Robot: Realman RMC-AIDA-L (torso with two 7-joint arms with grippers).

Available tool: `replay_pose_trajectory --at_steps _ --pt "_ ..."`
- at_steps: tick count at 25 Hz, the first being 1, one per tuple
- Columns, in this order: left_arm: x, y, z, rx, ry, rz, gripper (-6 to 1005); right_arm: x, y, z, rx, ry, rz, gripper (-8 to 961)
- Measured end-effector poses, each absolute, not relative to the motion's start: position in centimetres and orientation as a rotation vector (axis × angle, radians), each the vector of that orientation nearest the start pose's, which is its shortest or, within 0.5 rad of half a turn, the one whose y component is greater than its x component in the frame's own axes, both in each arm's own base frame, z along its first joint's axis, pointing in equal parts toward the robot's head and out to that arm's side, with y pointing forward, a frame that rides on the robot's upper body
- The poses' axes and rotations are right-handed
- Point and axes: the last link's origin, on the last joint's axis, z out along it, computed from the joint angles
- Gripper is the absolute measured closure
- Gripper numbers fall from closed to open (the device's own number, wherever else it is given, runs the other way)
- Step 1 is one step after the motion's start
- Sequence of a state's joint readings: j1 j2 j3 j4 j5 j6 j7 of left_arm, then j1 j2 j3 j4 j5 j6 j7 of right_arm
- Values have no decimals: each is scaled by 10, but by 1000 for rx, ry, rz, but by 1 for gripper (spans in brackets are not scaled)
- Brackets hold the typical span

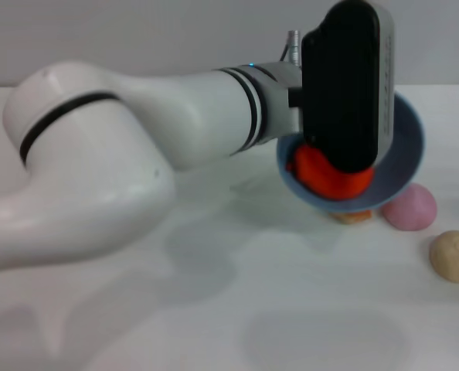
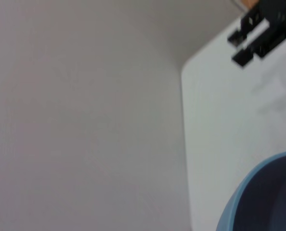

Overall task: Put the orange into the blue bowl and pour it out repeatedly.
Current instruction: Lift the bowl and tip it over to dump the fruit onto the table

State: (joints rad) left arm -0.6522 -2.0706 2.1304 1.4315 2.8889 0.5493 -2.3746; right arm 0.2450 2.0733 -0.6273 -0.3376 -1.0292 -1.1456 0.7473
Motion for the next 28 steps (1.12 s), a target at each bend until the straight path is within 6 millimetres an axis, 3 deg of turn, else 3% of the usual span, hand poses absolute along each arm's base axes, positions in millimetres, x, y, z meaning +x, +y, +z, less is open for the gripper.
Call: replay_pose_trajectory --at_steps 5,11,17,23,27,28 --pt "-35 342 -109 -2172 1004 61 999 396 288 57 -1555 751 738 420" --pt "-58 333 -120 -1891 1343 89 1000 391 294 56 -1562 742 754 420" --pt "-65 323 -121 -1768 1414 68 1000 389 298 59 -1564 729 760 419" --pt "-67 319 -117 -1739 1378 29 1000 386 302 58 -1561 729 767 419" --pt "-65 334 -101 -1928 977 -121 1000 385 304 60 -1549 772 811 419" --pt "-67 348 -87 -2010 767 -170 1000 384 305 61 -1549 793 831 419"
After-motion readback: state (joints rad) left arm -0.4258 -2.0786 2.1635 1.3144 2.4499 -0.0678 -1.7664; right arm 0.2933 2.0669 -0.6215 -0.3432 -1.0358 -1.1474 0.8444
